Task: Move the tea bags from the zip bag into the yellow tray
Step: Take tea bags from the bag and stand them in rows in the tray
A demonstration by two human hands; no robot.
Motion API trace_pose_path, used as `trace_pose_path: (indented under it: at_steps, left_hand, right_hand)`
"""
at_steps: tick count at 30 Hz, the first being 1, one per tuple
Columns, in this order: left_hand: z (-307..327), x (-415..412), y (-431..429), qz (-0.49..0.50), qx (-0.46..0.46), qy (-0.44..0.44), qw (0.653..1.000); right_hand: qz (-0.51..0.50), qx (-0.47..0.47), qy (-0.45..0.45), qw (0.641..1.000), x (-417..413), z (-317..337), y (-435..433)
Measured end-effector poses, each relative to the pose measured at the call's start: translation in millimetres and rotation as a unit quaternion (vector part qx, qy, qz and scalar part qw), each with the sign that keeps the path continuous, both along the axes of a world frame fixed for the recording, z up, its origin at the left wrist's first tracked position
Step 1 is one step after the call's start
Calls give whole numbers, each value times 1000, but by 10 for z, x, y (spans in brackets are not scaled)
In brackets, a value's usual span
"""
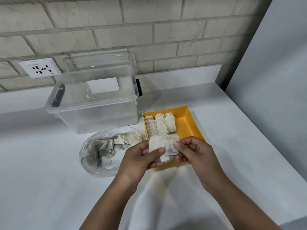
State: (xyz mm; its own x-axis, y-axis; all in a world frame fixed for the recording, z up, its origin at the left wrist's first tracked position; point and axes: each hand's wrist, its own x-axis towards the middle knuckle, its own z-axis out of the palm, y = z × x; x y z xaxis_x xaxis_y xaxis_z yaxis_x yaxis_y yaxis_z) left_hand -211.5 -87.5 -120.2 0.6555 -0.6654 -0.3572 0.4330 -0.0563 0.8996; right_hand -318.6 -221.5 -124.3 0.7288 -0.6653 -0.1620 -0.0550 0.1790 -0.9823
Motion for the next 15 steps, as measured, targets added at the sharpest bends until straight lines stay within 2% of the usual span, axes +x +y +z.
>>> trace_pose_path:
  at_steps: [3,6,9,15]
  left_hand:
    - [-32,62,-12,39,6,7,999]
    - [-56,174,-13,79,18,-17,997]
    - [-68,266,-39,90,26,-37,995]
    - [-143,334,-205,76,66,-74,992]
  right_hand:
    - [-17,-4,11,1000,33,-35,-104]
    - [-41,-137,68,987,99,-74,-341]
    - [-26,-284,164,944,252,-161,-585]
    - [33,-401,264,877,726,-435,-761]
